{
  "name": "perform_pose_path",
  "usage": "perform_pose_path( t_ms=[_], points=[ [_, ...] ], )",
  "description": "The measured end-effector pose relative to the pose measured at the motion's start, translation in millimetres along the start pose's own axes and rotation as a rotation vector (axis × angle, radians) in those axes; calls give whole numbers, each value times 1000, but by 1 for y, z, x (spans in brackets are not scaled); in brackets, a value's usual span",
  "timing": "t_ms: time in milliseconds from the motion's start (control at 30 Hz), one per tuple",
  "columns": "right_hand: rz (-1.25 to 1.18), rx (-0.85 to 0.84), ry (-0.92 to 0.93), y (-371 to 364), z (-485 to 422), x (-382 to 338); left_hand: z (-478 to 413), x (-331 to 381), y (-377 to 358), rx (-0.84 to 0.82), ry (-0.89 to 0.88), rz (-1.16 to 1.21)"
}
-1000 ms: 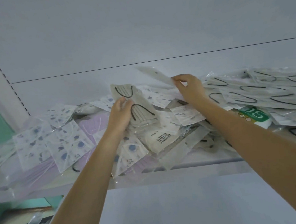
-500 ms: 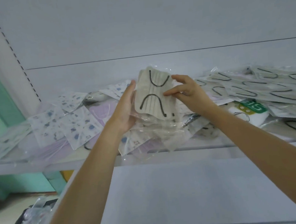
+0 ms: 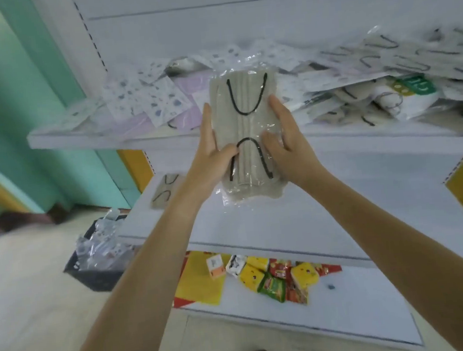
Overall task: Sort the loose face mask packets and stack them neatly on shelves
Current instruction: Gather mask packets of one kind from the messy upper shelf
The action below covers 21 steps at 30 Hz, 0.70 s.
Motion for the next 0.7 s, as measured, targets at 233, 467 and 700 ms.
perform_pose_path(
  t_ms=[233, 467, 700],
  points=[
    [196, -212, 6, -97, 19, 27, 92, -44, 29, 96, 173, 40],
    [-138, -270, -382, -196, 14, 72, 129, -120, 97, 249, 383, 225],
    [-348, -187, -585, -301, -12, 109, 128, -197, 177, 138, 648, 130]
  ],
)
Point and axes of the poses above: each hand's wrist, its own z-axis away from the middle knuckle, its own y-axis out of the back of the hand, x = y × z, the point moved 1 cm from there along -z, towards the middle knuckle, and after that the axes turned 15 degrees about -x, right-handed, at the moved point
